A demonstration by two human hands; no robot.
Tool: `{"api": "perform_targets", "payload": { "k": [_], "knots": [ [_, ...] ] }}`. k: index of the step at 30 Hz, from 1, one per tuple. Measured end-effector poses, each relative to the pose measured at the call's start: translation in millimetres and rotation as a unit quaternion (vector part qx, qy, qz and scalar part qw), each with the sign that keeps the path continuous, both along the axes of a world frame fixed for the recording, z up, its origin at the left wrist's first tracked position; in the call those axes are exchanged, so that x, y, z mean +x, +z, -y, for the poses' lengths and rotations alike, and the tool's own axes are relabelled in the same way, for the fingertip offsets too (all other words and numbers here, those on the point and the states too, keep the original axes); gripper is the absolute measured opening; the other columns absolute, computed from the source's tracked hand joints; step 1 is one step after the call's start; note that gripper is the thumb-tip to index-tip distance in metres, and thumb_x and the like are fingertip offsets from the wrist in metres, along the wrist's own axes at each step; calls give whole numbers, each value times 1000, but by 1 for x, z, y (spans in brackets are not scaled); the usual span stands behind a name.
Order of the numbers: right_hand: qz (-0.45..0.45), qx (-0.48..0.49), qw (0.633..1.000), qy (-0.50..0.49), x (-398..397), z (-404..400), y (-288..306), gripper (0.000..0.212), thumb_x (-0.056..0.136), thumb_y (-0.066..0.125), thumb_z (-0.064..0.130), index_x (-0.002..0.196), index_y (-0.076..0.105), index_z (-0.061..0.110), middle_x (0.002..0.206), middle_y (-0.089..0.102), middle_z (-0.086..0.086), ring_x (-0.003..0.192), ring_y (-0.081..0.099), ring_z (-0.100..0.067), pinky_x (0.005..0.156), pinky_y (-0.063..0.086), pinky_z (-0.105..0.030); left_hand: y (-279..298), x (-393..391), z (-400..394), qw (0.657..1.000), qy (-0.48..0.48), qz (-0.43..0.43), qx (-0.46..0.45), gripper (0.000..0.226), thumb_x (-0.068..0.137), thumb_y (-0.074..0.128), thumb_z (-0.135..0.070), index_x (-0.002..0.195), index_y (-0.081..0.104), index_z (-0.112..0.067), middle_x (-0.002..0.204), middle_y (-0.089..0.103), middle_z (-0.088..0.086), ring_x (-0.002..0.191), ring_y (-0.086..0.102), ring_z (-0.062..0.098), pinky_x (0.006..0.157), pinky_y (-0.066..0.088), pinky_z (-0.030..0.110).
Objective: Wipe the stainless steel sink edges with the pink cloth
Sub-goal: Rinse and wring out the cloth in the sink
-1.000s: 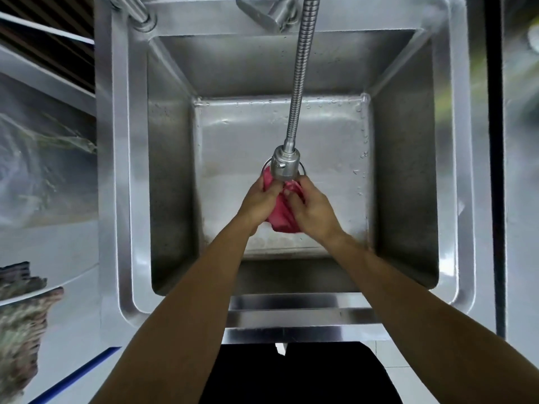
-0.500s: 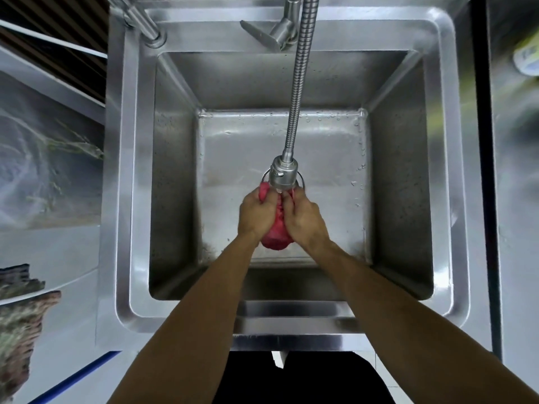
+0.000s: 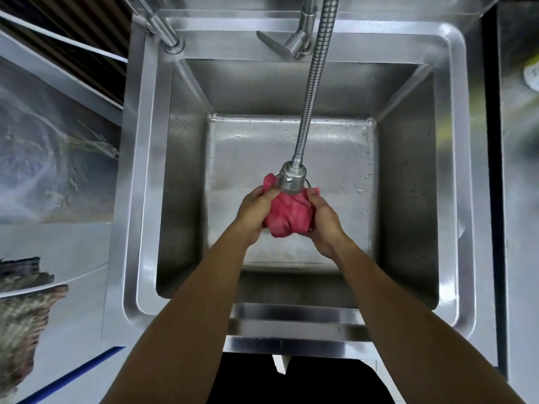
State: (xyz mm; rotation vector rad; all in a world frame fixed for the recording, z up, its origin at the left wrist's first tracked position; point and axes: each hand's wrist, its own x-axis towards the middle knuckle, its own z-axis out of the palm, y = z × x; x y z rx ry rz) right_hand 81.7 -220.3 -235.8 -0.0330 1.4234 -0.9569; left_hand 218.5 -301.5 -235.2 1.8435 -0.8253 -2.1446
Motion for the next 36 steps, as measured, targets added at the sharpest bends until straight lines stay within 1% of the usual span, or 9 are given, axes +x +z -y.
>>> {"api": "perform_targets", "payload": {
  "k": [4, 10, 15, 20, 23, 26, 29, 32, 36],
  "knots": [
    [24, 69, 982, 172, -11, -8, -2, 53, 93, 61, 63, 122, 69, 20, 118, 76, -9, 110, 72, -27, 97, 55, -42, -5, -12, 1, 988, 148, -6, 31, 30, 102, 63, -36, 126, 66, -19, 113, 79, 7, 103, 76, 29, 69, 63, 38],
    [-138, -32, 952, 272, -47, 5, 21, 18, 85, 83, 22, 97, 70, 17, 89, 71, 6, 82, 65, -5, 74, 49, -18, 1, 27, 10, 961, -41, 237, -134, 35, 71, 72, -41, 89, 74, -11, 92, 77, 2, 92, 72, 25, 88, 60, 36],
    [-12, -65, 985, 159, -45, -9, 41, 14, 93, 71, 6, 91, 64, 18, 89, 71, -8, 84, 67, -24, 72, 53, -29, 30, 53, 11, 949, -195, 181, -169, 32, 86, 75, -25, 109, 63, -6, 101, 72, 3, 94, 67, 16, 78, 51, 27],
    [28, -64, 973, 220, -22, -6, 44, 31, 89, 59, -12, 105, 66, 14, 97, 72, -11, 90, 69, -25, 76, 58, -33, 33, 35, 23, 918, -388, 10, -88, 95, 69, 62, -1, 150, 34, -41, 147, 53, 0, 118, 59, 12, 86, 55, 36],
    [59, -53, 972, 221, -34, -4, 50, 33, 81, 61, -9, 106, 70, 11, 99, 74, -12, 92, 71, -26, 82, 60, -39, 37, 23, 28, 868, -495, -47, -18, 75, 71, 62, -2, 138, 60, -33, 119, 71, 9, 99, 67, 23, 82, 54, 48],
    [92, -80, 967, 226, -60, -9, 63, 31, 77, 67, -3, 104, 71, 12, 98, 74, -11, 89, 73, -25, 79, 61, -35, 44, 24, 28, 820, -567, -52, -47, 47, 74, 72, -15, 120, 70, -21, 101, 74, 5, 88, 67, 16, 87, 54, 41],
    [137, -99, 976, 136, -80, -16, 72, 29, 89, 65, 14, 118, 70, 12, 118, 71, -14, 106, 71, -30, 93, 60, -44, 47, 35, 29, 888, -443, -116, -34, 47, 77, 87, -24, 120, 69, -24, 112, 77, -1, 107, 72, 18, 98, 55, 33],
    [156, -54, 977, 139, -82, -31, 61, 76, 80, 79, 54, 140, 59, 12, 139, 64, -17, 129, 61, -34, 109, 48, -49, 43, 42, 21, 961, -223, -161, 27, 55, 81, 84, -20, 132, 65, -17, 125, 75, 6, 117, 71, 25, 97, 57, 36],
    [97, 6, 977, 191, -73, -39, 54, 67, 84, 79, 18, 144, 52, 3, 126, 72, -15, 119, 69, -27, 99, 55, -31, 42, 47, 5, 969, -223, -77, 72, 68, 81, 86, -27, 139, 57, -9, 124, 75, 12, 113, 73, 28, 98, 59, 42]
  ]
}}
